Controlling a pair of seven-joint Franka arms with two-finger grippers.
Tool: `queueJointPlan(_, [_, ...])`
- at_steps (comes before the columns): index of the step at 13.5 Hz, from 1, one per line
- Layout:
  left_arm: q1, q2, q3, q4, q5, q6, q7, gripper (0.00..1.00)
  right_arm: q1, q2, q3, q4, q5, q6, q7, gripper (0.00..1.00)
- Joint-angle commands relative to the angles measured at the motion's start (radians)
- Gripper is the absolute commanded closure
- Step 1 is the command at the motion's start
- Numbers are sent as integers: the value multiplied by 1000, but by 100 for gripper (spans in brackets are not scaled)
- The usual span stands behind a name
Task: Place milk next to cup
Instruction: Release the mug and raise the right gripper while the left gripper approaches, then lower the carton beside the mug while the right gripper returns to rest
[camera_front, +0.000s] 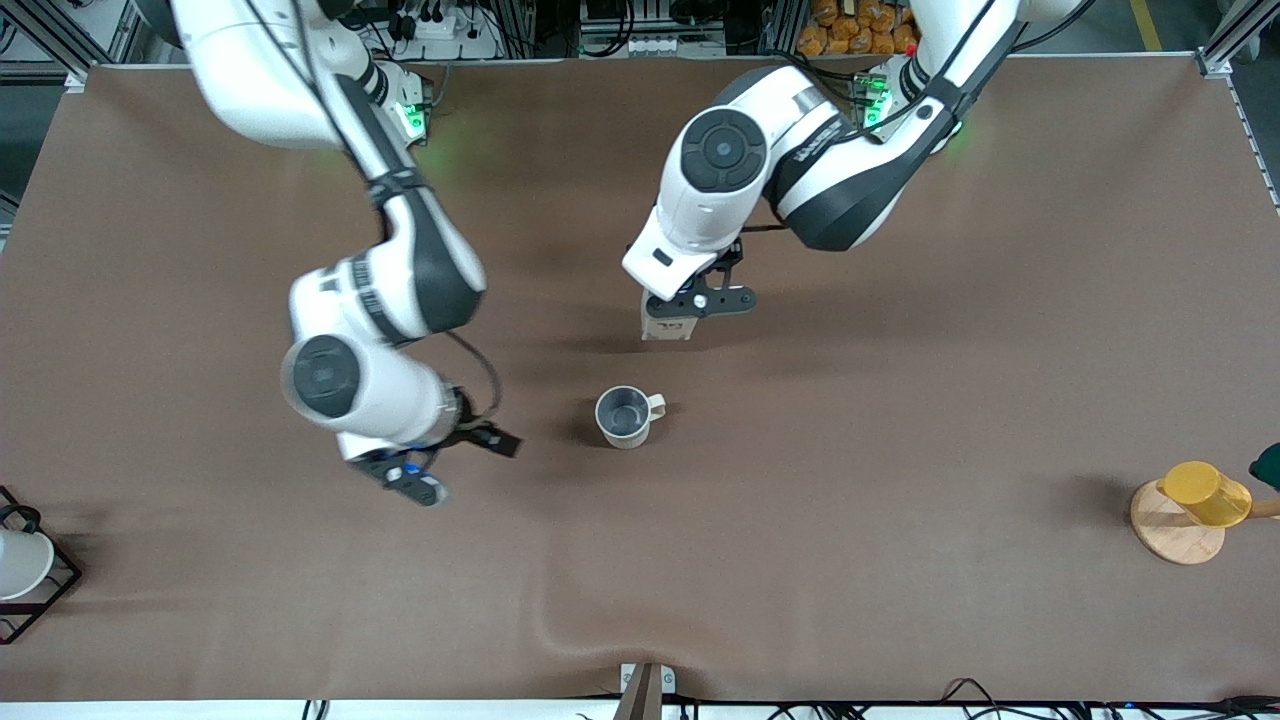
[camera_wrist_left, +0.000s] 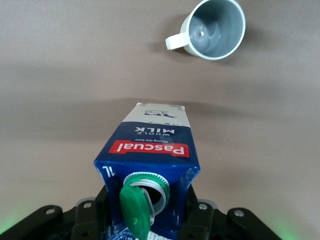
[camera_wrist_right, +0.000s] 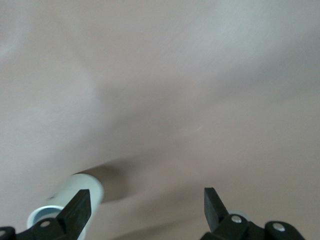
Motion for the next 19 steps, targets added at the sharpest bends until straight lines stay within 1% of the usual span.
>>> queueJointPlan(1, [-88, 55, 80, 83, 33, 18, -34, 44, -101, -43, 15, -24, -19, -71, -184, 0])
queueJointPlan(4, [-226, 89, 225, 130, 31, 46, -36, 44, -138, -75, 14, -74, -127, -69, -279, 0])
queueJointPlan(5, [-255, 99, 252, 144, 31, 61, -34, 44, -161, -86, 14, -77, -132, -70, -305, 0])
queueJointPlan(7, [-272, 110, 262, 144, 31, 104, -34, 44, -210, -104, 14, -88, -132, -76, -421, 0])
queueJointPlan(10, [-283, 128, 262, 144, 31, 126, -16, 44, -290, -169, 14, -188, -160, -55, -612, 0])
queueJointPlan(13, [-281, 141, 262, 146, 30, 139, 29, 44, -344, -221, 12, -257, -172, -47, -730, 0])
queueJointPlan(17, [-277, 153, 260, 144, 18, 141, 42, 43, -347, -304, 14, -379, -255, 51, -790, 0])
queueJointPlan(19, [-278, 164, 260, 144, 18, 141, 42, 42, -388, -328, 15, -386, -258, 45, -809, 0])
